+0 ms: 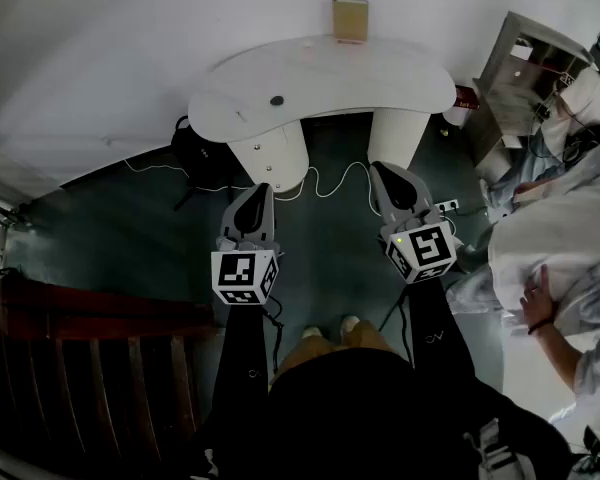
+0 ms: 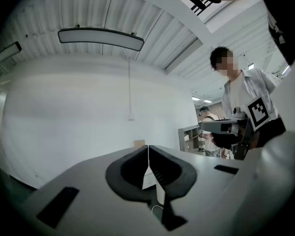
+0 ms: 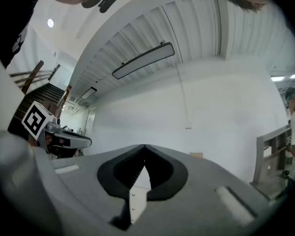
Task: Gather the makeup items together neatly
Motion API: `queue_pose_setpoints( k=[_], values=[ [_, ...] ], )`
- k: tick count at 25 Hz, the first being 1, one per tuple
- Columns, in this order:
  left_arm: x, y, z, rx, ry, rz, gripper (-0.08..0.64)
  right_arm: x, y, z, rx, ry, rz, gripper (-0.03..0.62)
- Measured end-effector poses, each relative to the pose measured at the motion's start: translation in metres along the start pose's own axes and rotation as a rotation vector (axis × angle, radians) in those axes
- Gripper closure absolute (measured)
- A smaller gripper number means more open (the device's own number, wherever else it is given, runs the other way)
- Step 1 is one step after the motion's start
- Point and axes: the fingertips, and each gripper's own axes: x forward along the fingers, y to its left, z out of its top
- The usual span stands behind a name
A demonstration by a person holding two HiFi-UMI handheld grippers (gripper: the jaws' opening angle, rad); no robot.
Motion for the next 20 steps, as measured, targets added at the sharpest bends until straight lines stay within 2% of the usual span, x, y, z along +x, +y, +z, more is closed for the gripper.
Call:
queue_pose_setpoints(
  k=[9, 16, 20],
  values=[
    [0.012, -0.022, 0.008, 0.013, -0.029, 0.009, 0.551, -0.010, -0.024, 0.001, -0.005, -0.015, 0.017, 0.588],
    [0.015, -0.017, 0.019, 0.053, -0.074, 0.047, 0.551, -0.005, -0.027, 0.002, -0.068, -0.022, 0.025, 0.588],
    [0.019, -0.003, 0.027, 0.083, -0.124, 0.095, 0.550, 0.010, -0.032, 0.003, -0.078, -0.037, 0.010, 0.588]
  ],
)
